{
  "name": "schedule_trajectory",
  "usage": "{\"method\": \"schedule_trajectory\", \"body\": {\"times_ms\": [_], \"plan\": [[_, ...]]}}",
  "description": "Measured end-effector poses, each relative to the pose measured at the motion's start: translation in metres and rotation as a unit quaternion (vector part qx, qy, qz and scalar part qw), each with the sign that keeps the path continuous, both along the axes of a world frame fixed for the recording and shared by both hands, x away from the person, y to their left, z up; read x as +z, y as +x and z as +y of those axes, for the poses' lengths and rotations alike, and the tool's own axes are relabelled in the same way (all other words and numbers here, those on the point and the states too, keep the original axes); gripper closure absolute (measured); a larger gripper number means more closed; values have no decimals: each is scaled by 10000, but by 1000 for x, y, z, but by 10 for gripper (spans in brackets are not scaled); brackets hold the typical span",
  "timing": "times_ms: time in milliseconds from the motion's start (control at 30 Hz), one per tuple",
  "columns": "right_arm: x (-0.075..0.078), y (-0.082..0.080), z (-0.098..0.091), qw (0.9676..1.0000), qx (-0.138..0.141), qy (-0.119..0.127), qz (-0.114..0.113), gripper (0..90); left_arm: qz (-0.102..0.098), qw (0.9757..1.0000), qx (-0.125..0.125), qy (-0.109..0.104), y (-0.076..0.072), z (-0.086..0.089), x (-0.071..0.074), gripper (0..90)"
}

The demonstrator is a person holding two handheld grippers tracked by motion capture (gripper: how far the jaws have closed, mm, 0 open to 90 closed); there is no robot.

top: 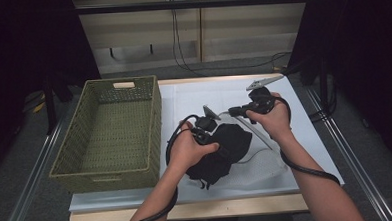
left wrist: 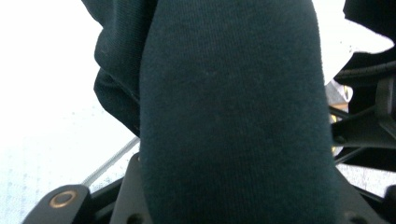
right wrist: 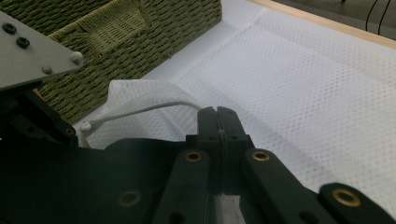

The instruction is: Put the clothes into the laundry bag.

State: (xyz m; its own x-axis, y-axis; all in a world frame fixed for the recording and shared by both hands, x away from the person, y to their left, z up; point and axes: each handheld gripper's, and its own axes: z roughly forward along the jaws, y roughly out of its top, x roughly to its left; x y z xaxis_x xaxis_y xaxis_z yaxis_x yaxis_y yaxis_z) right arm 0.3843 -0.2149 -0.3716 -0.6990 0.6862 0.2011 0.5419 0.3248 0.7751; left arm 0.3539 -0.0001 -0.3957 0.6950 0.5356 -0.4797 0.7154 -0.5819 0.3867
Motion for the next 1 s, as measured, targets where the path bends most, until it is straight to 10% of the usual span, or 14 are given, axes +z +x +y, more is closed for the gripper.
{"method": "schedule_trajectory", "body": {"times_ms": [1000], "plan": [[0, -1, 6, 10000, 90, -1, 18, 900, -40, 9999, -7, -163, -3, -16, 5, 611]]}}
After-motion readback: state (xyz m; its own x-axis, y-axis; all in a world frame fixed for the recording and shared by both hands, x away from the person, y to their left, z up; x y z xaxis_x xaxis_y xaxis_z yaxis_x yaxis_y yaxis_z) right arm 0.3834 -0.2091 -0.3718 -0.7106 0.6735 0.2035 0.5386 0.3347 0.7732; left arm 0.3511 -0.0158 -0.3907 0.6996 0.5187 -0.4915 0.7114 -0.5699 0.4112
